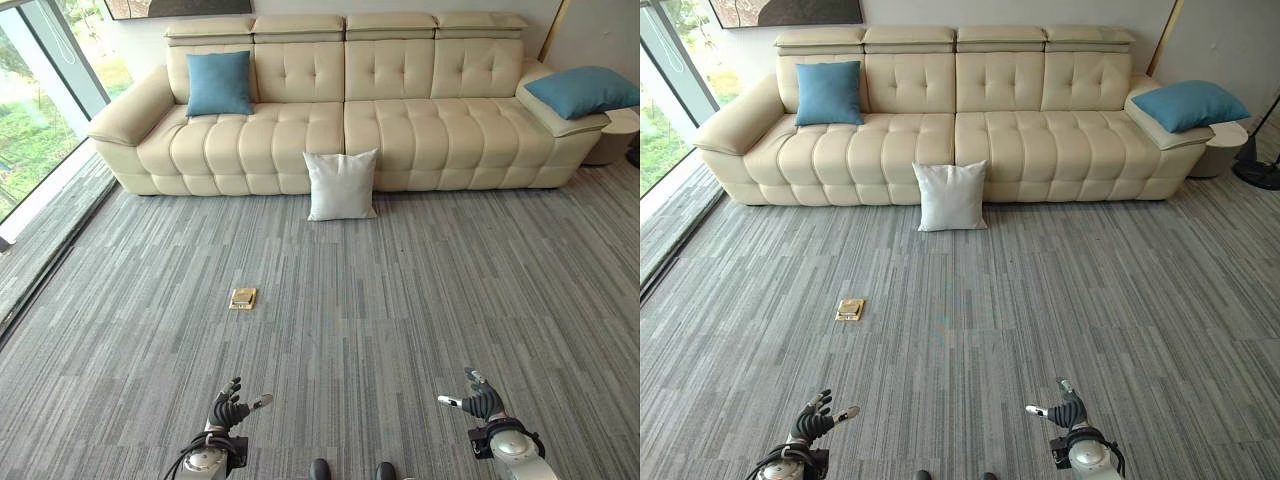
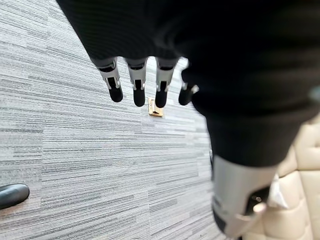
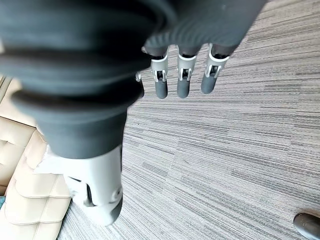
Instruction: Pick up all the scattered cushions and arrange them neatly on the sofa.
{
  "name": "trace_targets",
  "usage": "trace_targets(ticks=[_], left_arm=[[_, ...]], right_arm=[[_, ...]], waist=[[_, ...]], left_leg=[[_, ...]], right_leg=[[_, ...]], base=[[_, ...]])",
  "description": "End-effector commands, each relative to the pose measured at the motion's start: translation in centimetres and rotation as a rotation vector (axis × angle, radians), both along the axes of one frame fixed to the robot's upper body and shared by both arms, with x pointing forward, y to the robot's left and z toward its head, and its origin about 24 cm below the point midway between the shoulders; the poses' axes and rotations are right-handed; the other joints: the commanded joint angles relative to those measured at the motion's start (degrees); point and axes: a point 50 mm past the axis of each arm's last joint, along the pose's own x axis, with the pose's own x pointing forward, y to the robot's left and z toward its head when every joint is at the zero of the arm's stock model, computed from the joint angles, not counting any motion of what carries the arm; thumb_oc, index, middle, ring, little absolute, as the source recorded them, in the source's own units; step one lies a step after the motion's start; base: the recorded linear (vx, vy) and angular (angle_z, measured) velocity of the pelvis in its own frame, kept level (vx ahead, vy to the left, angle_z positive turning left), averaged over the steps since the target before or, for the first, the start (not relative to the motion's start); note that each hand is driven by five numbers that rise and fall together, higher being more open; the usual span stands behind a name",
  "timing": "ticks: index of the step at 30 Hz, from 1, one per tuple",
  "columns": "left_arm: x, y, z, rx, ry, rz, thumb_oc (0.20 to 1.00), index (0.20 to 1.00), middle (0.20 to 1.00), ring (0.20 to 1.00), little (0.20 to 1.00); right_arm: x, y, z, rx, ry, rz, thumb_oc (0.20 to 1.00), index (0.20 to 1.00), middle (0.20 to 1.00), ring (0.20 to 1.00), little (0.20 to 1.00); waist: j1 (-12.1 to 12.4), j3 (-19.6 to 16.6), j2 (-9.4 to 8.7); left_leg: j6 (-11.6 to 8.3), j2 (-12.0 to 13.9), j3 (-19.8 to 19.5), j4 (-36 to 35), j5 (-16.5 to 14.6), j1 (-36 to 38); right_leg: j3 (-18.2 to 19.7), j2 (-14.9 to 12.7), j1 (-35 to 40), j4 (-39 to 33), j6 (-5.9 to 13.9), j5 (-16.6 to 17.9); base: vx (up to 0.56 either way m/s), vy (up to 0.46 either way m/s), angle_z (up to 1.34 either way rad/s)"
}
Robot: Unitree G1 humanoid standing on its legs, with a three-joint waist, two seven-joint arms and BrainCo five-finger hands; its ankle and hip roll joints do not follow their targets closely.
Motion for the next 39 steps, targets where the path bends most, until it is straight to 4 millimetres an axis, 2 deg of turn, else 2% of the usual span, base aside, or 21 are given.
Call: trace_targets(ticks=[1, 9, 19, 29, 39], left_arm=[[2.2, 0.4, 1.6, 0.022, -0.106, -0.029, 1.000, 1.000, 1.000, 1.000, 1.000], [2.0, -0.2, 1.4, -0.040, -0.097, -0.051, 1.000, 1.000, 1.000, 1.000, 1.000], [1.9, -0.4, 1.2, -0.036, -0.081, -0.061, 1.000, 1.000, 1.000, 1.000, 1.000], [1.4, 0.2, 0.8, -0.031, -0.057, -0.012, 1.000, 1.000, 1.000, 1.000, 1.000], [1.9, 0.9, 1.6, 0.017, -0.093, 0.009, 1.000, 1.000, 1.000, 1.000, 1.000]], right_arm=[[1.6, 0.5, 0.7, 0.046, -0.065, -0.034, 1.000, 1.000, 1.000, 1.000, 1.000], [1.3, 0.6, 0.5, 0.045, -0.042, -0.017, 1.000, 1.000, 1.000, 1.000, 1.000], [0.8, 0.7, 0.0, 0.040, -0.013, -0.015, 1.000, 1.000, 1.000, 1.000, 1.000], [1.5, 1.2, 0.4, 0.075, -0.041, -0.004, 1.000, 1.000, 1.000, 1.000, 1.000], [2.2, 1.4, 1.2, 0.101, -0.093, -0.010, 1.000, 1.000, 1.000, 1.000, 1.000]], waist=[[0.44, -0.01, -1.65], [0.46, 0.04, -1.80], [0.22, 0.01, -1.56], [0.96, 0.85, -1.94], [2.24, 3.01, -2.94]], left_leg=[[-5.82, 4.15, -1.20, -0.05, -4.34, 1.99], [-5.60, 4.13, -1.04, -0.05, -4.73, 2.40], [-5.54, 3.91, -1.11, -0.05, -5.06, 2.73], [-5.38, 3.80, -1.56, -0.05, -5.01, 2.21], [-4.93, 3.25, -2.47, -0.05, -4.94, 0.08]], right_leg=[[-0.04, -4.78, 1.40, 0.06, 6.29, -5.41], [0.27, -4.64, 1.40, 0.06, 6.34, -5.38], [0.25, -4.73, 1.82, 0.06, 6.26, -5.59], [-0.02, -4.80, 1.28, 0.06, 6.37, -5.42], [-0.77, -5.12, -0.38, 0.34, 6.57, -5.48]], base=[[0.00, 0.000, 0.00], [0.00, 0.000, 0.00], [0.00, 0.000, 0.00], [0.00, 0.000, 0.00], [0.01, 0.025, 0.02]])
